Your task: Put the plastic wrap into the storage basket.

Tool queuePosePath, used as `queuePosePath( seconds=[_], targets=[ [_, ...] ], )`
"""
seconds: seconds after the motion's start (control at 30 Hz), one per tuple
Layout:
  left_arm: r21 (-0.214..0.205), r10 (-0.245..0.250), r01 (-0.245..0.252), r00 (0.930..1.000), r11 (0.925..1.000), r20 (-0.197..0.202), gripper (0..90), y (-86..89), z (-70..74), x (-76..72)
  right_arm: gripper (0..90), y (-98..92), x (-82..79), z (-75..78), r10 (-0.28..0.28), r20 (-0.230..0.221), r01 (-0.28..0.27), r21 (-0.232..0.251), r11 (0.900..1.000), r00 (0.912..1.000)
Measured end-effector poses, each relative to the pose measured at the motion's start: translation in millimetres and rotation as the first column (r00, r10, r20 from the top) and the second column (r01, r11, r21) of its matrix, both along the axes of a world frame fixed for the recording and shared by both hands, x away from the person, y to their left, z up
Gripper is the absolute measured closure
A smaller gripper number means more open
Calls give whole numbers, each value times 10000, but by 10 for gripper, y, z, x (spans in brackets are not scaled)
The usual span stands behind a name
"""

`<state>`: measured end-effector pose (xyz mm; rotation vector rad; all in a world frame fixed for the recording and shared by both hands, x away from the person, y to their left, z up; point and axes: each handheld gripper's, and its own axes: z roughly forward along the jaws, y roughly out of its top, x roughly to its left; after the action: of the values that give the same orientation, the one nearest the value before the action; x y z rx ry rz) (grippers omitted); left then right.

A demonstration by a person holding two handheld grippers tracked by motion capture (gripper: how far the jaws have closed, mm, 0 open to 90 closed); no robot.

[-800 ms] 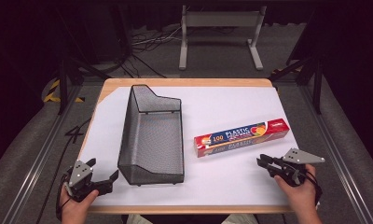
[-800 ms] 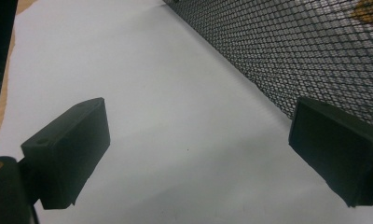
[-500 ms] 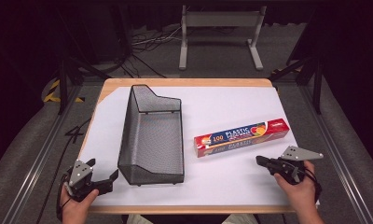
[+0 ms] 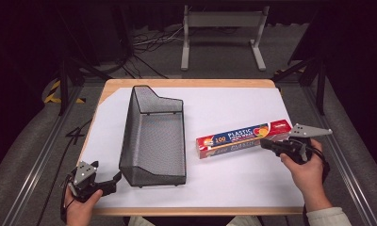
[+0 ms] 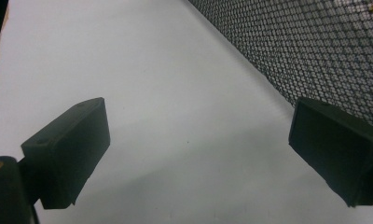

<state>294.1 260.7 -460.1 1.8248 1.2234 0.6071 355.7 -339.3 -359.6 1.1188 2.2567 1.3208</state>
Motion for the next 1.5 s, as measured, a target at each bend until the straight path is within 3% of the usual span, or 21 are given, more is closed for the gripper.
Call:
queuePosePath(
  seconds=[0.13, 0.23, 0.4, 0.57, 0.67, 0.77, 0.9, 0.97, 1.2, 1.33, 1.5],
  targets=[
    [-152, 91, -91, 10000, 9998, 40, 62, 19, 5, 6, 900, -14, 153, 102, -210, -228, 203, -287, 9994, 9995],
    [-46, 106, -106, 9999, 9999, 31, 62, 16, -8, 11, 900, -26, 298, 175, -275, -398, 268, -181, 9995, 9988],
    [-52, 170, -170, 9998, 9998, 47, 61, 19, -1, -5, 900, -27, 523, 237, -596, -545, 561, -633, 9964, 9967],
    [1, 199, -199, 9998, 9998, 43, 60, 20, -10, -7, 900, -55, 652, 296, -830, -575, 790, -691, 9945, 9949],
    [23, 199, -199, 9998, 9998, 46, 61, 24, -9, -14, 900, -75, 739, 308, -1024, -647, 993, -493, 9938, 9926],
    [-2, 197, -197, 9997, 9998, 120, 61, 25, 0, -16, 900, -65, 843, 299, -1108, -702, 1050, -820, 9911, 9914],
    [130, 187, -188, 9998, 9997, 85, 61, 18, -16, -12, 900, -92, 1011, 249, -1450, -969, 1312, -1364, 9819, 9847],
    [124, 181, -182, 9998, 9998, 95, 61, 20, -14, -14, 900, -105, 1097, 214, -1703, -1120, 1482, -1826, 9720, 9790],
    [135, 177, -178, 9998, 9998, 125, 61, 18, -19, -16, 900, -133, 1293, 140, -2293, -1479, 1836, -2710, 9449, 9621],
    [171, 182, -185, 9997, 9997, 156, 61, 19, -12, -20, 900, -155, 1383, 92, -2507, -1632, 1946, -2979, 9345, 9542],
    [197, 123, -126, 9998, 9997, 140, 61, 11, -17, -17, 900, -154, 1445, 41, -2593, -1757, 1963, -3110, 9299, 9497]
  ],
)
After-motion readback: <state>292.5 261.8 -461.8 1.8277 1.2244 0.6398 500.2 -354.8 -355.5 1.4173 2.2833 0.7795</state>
